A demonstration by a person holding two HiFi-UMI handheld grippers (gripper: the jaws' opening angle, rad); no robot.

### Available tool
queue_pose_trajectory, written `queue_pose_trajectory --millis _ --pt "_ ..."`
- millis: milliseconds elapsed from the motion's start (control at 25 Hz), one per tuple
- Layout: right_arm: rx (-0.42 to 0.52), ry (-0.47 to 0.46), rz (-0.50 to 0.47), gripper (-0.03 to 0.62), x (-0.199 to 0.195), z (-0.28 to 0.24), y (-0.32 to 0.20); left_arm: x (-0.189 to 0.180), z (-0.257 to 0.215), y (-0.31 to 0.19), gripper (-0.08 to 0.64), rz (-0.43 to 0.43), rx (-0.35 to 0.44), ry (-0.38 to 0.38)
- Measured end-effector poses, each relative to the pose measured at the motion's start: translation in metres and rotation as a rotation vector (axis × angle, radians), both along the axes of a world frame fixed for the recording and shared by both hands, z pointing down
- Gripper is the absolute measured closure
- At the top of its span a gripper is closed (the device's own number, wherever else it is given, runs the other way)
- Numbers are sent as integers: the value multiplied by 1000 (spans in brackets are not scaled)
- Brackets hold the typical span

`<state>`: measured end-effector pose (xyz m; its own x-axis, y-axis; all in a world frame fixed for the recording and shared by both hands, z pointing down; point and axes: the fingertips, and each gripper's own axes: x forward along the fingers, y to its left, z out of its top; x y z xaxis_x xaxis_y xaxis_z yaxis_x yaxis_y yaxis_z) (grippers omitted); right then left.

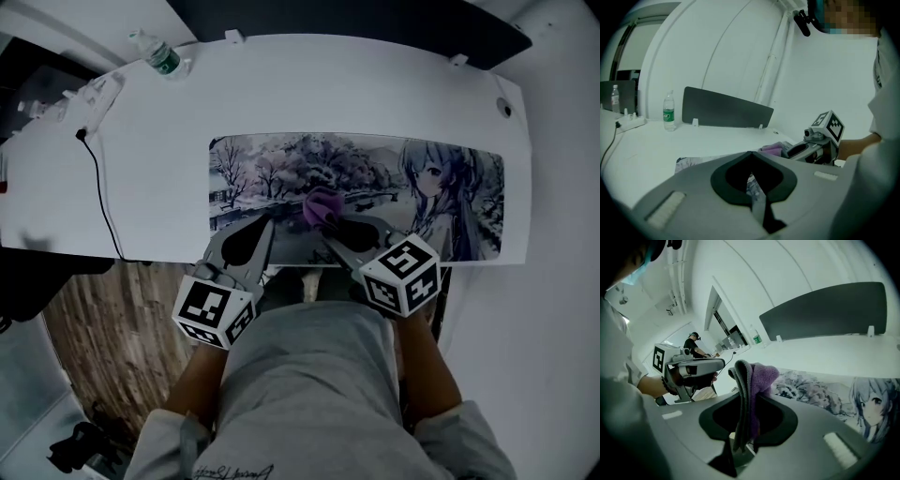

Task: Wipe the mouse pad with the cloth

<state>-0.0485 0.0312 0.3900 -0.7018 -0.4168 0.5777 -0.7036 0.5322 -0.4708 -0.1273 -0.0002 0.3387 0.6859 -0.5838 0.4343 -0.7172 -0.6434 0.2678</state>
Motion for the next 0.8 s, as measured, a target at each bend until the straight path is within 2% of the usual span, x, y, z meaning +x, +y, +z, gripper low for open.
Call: queue_pose_trajectory --millis 400,800 --pt "109 33 93 502 68 -51 -7 65 -36 -4 546 70 46 24" --pt "181 60 125 502 88 -77 -10 91 -46 -3 548 118 75 30"
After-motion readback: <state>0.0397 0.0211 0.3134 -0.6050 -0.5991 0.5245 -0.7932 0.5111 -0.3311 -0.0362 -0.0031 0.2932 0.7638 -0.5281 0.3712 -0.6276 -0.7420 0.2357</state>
